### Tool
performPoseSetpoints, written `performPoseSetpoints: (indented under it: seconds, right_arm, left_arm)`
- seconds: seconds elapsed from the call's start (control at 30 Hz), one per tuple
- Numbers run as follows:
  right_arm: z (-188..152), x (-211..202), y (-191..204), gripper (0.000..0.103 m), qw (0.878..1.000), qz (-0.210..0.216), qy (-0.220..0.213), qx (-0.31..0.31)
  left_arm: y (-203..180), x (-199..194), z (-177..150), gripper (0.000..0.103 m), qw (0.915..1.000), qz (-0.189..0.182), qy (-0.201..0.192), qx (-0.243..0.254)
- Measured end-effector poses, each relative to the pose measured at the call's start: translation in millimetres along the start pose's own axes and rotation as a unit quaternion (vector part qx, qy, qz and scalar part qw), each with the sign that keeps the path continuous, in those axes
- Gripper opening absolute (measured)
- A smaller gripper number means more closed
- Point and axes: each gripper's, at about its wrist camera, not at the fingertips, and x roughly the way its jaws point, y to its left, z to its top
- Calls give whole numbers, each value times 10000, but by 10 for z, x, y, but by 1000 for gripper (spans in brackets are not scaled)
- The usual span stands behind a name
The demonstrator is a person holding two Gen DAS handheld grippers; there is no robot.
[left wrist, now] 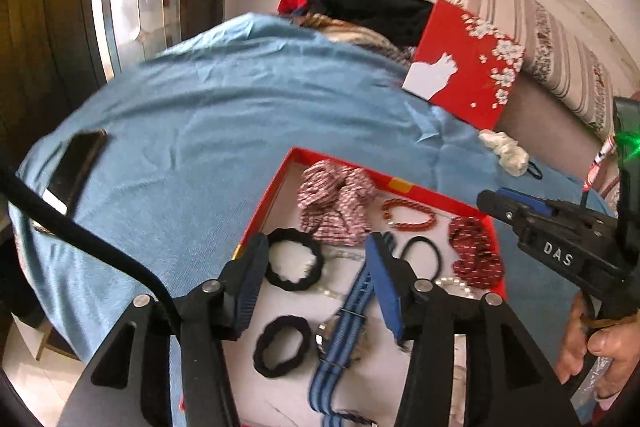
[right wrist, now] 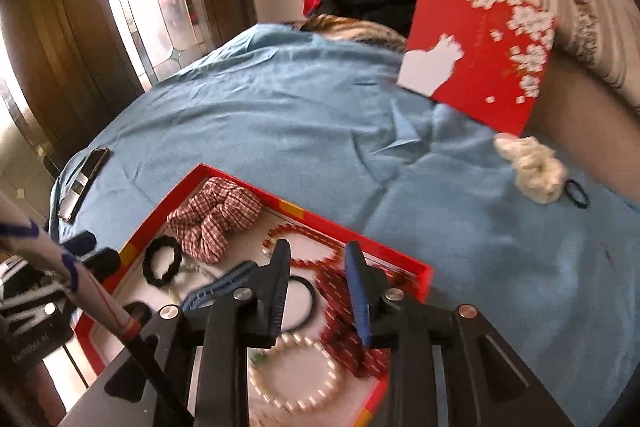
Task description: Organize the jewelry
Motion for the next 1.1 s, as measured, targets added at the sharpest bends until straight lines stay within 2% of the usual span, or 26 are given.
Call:
performPoseSetpoints:
  seconds: [0.2,0.53,0.87,1.1]
  right_arm:
    - [-252,-383,-252,31,9996,-233,-126,-7]
    - [-682,-839,-724,34,9983,-356,-200,405]
    - [-1265,-1087,-963,35,9973,-570,-97,444]
    - [-1600,-1231,-1045,39,9968,-663,-81,437]
  left_arm:
    - [-299,-281,-63,56,9994,95,-212,261]
    - [-717,-610,-239,60,9970,260,-375,619]
    - [-1144,-842,-489,63,9950,252,-446,852]
    - [-1364,-946,-646,65,9947,278,-524,844]
